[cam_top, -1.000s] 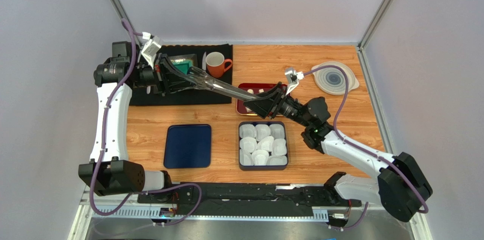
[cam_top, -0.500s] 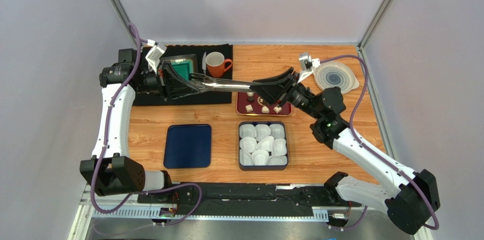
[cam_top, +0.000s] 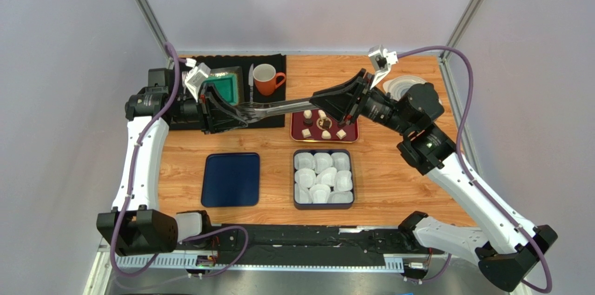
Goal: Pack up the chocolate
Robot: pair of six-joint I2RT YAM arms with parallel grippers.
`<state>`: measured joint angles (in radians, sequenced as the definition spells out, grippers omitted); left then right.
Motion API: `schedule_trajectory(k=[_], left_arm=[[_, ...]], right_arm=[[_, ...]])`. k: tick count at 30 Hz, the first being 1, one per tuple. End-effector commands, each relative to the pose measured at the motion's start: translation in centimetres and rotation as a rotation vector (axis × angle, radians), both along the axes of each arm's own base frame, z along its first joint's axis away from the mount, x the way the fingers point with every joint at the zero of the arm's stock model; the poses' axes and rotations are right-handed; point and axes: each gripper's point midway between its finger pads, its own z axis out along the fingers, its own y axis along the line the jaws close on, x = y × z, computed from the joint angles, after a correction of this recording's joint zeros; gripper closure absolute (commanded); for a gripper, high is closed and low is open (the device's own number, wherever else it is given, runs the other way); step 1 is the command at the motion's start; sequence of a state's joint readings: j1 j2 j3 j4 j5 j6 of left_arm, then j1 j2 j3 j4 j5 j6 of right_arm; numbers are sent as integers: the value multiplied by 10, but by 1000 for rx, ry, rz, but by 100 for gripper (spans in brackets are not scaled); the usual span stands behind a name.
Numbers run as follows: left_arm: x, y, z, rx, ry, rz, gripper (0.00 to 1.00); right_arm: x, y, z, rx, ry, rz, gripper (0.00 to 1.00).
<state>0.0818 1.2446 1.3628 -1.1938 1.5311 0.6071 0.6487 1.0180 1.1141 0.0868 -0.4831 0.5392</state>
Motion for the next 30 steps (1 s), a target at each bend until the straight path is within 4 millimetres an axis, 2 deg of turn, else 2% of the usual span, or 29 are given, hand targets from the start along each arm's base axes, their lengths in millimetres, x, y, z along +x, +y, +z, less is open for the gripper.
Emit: schedule_trajectory(k=[1,2,3,6,8,11,12,13,16,19,20,24,30], left_arm=[[-30,-3,29,-176,-78,-132,61],[-32,-2,26,-170,-82,-139,59],[-39,-3,26,-158,-111,-146,37],[-44,-3,18,-117,-152,-150,35],[-44,-3,10,-87,-163,-125,35],[-32,-2,4,-31,-207,-55,33],[-25,0,5,-17,-246,-31,32],[-20,1,7,-9,-275,-10,31],[-10,2,20,6,-374,6,24],[-6,1,24,5,-433,-24,8],[-4,0,22,3,-424,-29,7],[-15,-6,5,-20,-397,-100,6],[-40,-17,-24,-47,-323,-177,5]], right_arm=[[16,-20,23,-42,-57,-127,100],[19,-20,24,-45,-57,-135,100],[22,-23,31,-44,-62,-149,100],[32,-28,40,-47,-56,-188,100],[40,-26,36,-73,-42,-201,100],[41,-24,36,-106,-22,-188,100],[44,-21,24,-143,14,-175,100],[39,-18,28,-148,11,-144,100],[32,-9,12,-203,58,-57,100],[21,-2,0,-232,79,31,100],[18,-1,-2,-235,80,45,100],[7,2,-1,-236,63,110,100],[4,9,5,-232,54,166,100]])
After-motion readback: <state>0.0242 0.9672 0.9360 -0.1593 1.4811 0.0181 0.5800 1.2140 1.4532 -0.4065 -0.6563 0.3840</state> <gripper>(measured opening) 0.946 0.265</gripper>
